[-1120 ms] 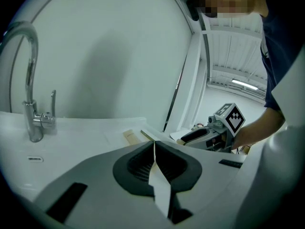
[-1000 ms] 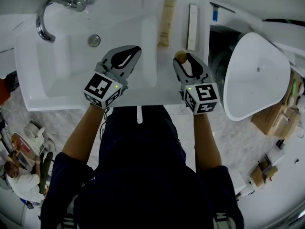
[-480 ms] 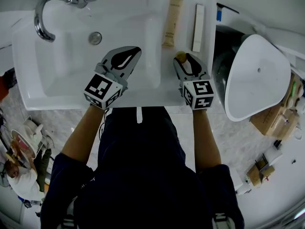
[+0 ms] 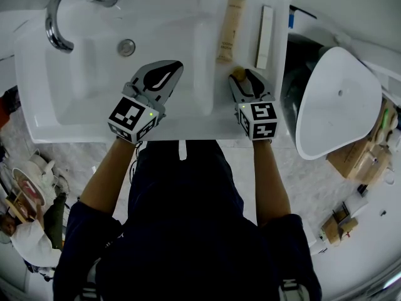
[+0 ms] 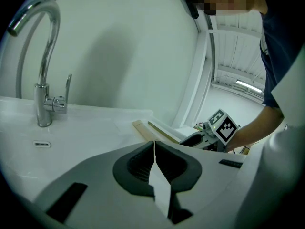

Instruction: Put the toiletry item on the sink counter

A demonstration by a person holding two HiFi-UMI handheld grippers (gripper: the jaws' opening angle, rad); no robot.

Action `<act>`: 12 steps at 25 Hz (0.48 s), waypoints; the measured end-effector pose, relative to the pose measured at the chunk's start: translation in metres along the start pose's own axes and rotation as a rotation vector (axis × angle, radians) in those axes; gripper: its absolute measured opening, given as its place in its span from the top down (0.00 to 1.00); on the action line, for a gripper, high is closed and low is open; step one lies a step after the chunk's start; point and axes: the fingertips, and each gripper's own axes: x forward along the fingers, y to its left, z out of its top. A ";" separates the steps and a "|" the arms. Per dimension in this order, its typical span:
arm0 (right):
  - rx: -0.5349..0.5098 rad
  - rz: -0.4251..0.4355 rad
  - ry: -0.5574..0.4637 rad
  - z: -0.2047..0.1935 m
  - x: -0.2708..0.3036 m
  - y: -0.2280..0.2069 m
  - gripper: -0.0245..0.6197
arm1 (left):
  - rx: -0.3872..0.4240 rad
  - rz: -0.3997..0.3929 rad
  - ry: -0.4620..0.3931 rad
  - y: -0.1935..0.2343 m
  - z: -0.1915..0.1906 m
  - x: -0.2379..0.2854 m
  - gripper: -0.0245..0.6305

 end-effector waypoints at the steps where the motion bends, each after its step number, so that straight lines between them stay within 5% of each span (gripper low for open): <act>1: -0.003 -0.002 0.007 -0.001 0.001 0.000 0.65 | 0.000 -0.001 0.000 0.000 0.000 0.000 0.91; 12: -0.049 -0.026 0.056 -0.007 0.007 -0.001 0.65 | -0.006 -0.004 0.010 0.001 -0.002 0.001 0.91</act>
